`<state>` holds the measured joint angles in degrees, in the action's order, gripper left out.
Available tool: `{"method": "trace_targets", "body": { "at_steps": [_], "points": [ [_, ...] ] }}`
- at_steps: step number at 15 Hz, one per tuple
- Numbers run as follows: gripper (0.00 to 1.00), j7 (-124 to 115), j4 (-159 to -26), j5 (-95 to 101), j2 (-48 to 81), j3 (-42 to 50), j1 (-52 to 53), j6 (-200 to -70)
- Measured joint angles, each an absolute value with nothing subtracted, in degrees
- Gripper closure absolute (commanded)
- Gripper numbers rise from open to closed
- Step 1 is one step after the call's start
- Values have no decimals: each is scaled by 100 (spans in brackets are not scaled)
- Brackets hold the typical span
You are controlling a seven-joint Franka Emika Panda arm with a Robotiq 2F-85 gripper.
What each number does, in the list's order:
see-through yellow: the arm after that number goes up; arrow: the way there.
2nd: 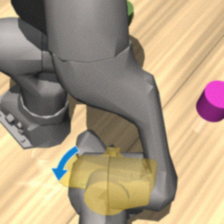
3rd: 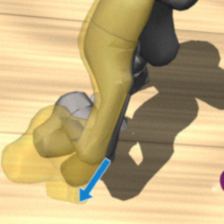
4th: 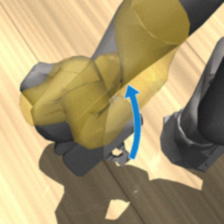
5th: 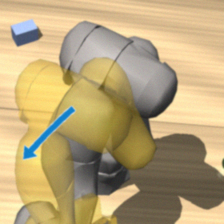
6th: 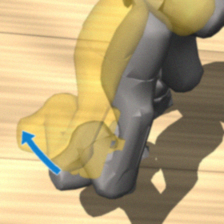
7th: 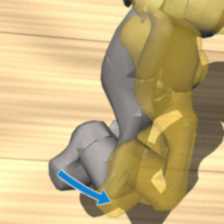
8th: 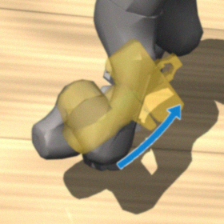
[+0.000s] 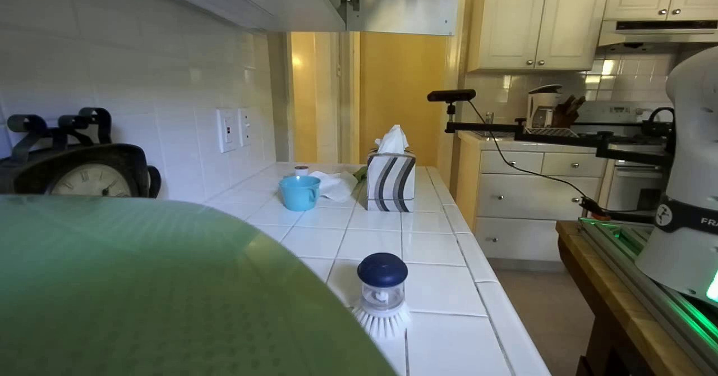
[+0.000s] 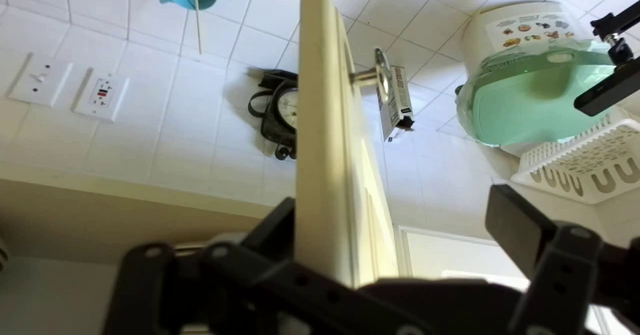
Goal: Open the left door of the top cabinet then pick up the blush and put it in the cabinet
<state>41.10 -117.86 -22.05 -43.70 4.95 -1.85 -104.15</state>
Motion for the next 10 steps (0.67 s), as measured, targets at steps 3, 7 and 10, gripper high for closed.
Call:
{"method": "trace_targets", "body": {
  "at_steps": [3, 7, 10],
  "points": [
    [0, 3638, -11758, -2020, -4534, 437, 100, -10070],
    [0, 3148, -11703, -1892, -4725, 303, 436, -9629],
    [0, 2910, -11641, -1832, -4770, 237, 629, -9429]
  ]
}}
